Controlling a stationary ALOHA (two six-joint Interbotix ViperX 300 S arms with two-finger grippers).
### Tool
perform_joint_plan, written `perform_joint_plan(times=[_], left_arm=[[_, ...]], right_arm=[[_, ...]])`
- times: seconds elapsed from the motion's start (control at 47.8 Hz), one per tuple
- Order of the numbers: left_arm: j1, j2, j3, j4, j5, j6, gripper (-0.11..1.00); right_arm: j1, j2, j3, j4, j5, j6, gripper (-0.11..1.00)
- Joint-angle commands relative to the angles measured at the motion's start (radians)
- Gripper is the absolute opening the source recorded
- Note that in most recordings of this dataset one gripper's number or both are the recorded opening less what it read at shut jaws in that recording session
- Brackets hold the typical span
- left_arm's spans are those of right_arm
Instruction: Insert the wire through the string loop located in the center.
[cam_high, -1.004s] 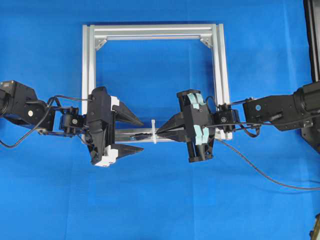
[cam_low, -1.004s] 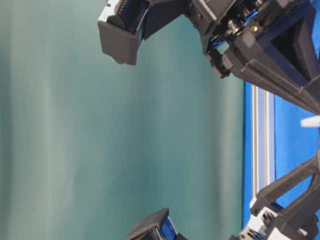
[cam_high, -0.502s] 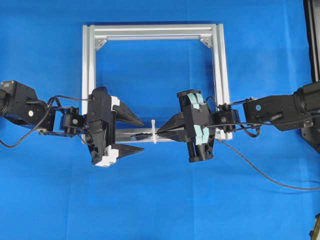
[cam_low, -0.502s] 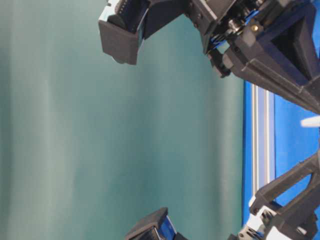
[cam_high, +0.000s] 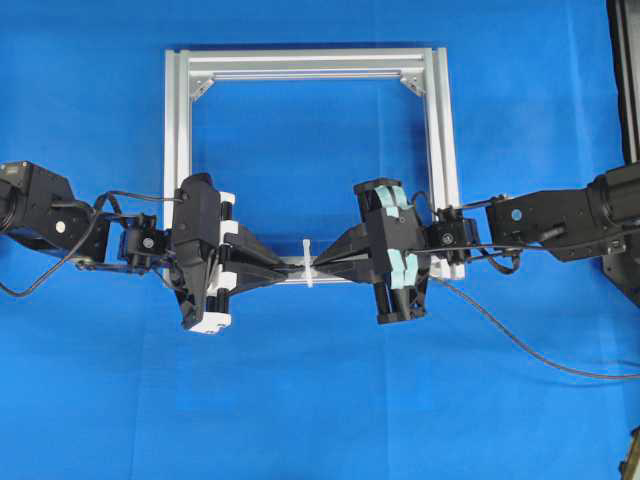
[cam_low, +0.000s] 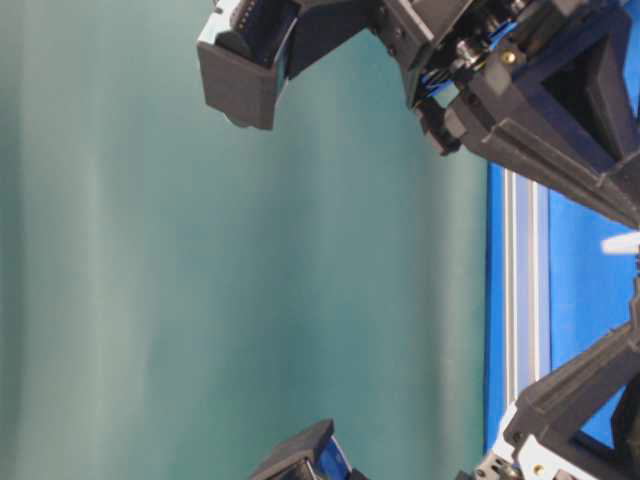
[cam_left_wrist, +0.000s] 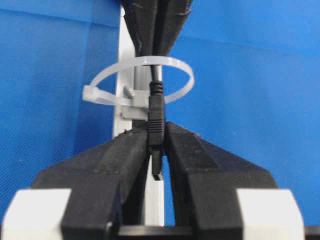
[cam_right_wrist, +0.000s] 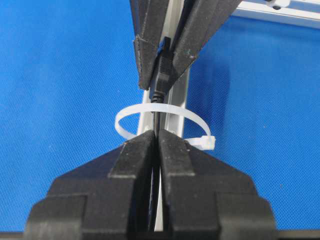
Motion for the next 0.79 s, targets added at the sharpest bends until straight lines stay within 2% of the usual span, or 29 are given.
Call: perform_joint_plan(times=[0.0,0.46,0.523,0.627,0.774], left_arm=[[0.0,-0.015,-0.005,0.002,-0.011,0.002,0.07],[0.0,-0.015,-0.003,0.0,-0.011,0.003,0.07],[0.0,-0.015,-0.003,0.002,-0.011,0.005,0.07],[0.0,-0.015,-0.003,0.0,-0.011,0.005,0.07],[0.0,-0.015,-0.002,0.0,-0.011,0.005,0.07]], right_arm=[[-0.002,-0.014,-0.006,-0.002,-0.009,-0.002,-0.02],[0.0,-0.014,-0.008,-0.002,-0.005,-0.002,-0.02],[-0.002,-0.014,-0.006,-0.003,-0.003,-0.002,0.01],[0.0,-0.014,-0.006,0.0,-0.003,-0.002,0.2],[0.0,-0.014,-0.008,0.0,0.003,-0.002,0.61]])
